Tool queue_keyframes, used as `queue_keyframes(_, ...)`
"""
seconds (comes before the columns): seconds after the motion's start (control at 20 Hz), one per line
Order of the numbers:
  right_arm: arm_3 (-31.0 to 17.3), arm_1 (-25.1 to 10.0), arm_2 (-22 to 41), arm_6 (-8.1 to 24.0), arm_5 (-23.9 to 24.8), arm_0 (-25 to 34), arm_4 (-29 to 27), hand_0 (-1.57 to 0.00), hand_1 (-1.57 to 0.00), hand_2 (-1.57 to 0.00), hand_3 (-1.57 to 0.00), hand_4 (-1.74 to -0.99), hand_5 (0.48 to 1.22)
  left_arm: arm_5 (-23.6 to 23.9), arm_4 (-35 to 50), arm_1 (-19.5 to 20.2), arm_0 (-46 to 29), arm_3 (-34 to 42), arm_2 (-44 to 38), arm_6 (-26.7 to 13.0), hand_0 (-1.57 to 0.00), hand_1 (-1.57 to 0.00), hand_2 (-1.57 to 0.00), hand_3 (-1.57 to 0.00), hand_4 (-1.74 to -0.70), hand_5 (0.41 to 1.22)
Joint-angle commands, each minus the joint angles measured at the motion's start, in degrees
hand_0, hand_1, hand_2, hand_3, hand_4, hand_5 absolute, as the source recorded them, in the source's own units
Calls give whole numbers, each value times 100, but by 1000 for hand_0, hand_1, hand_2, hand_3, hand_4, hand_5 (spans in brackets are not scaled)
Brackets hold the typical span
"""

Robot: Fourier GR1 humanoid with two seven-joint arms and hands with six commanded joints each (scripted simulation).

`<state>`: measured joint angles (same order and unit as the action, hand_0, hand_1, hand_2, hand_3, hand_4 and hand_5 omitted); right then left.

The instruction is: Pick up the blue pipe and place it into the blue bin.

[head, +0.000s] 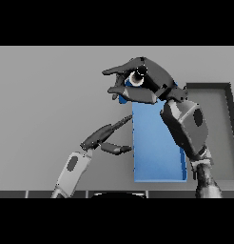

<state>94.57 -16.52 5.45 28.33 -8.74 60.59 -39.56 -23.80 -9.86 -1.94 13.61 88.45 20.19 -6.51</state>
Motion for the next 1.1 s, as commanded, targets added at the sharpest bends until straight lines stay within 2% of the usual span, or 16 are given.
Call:
queue_keyframes(0.0,-129,-143,-91,14,93,124,117,-1571,-1571,-1571,-1571,-1741,1221,14,-10,-1,-7,0,-2,6,-1,-1,-1,0,-898,430)
queue_keyframes(0.25,-1235,-701,-546,-167,-28,144,475,-1571,-1571,-1571,-1571,-1741,1221,-3,-22,56,-7,25,-16,54,0,0,0,1,-886,412)
queue_keyframes(0.4,-1478,-986,-670,-196,-88,-259,662,-1571,-1571,-1571,-1571,-1741,1221,27,-103,108,51,-20,-24,115,1,1,1,1,-874,413)
queue_keyframes(0.55,-1296,-1067,-732,-66,92,-924,632,-1571,-1571,-1571,-1571,-1741,1221,-21,-46,154,-6,56,-32,173,1,1,1,1,-867,419)
queue_keyframes(0.75,-957,-1191,-683,175,245,-1872,717,-1571,-1571,-1571,-1571,-1741,1221,16,-71,31,-2,-37,26,25,1,1,1,1,-875,422)
queue_keyframes(0.85,-718,-1216,-653,402,448,-2361,723,-1571,-1571,-1571,-1571,-1741,1221,-9,-30,77,-175,95,56,163,1,1,1,1,-878,423)
queue_keyframes(0.95,-475,-1227,-592,629,689,-2750,786,-1571,-1571,-1571,-1571,-1741,1221,-11,-7,117,-175,159,28,108,1,1,1,1,-880,427)
queue_keyframes(1.05,-270,-1390,-323,660,1009,-3155,855,-1571,-1571,-1571,-1571,-1741,1221,19,-62,122,-251,146,64,162,1,1,1,1,-882,427)
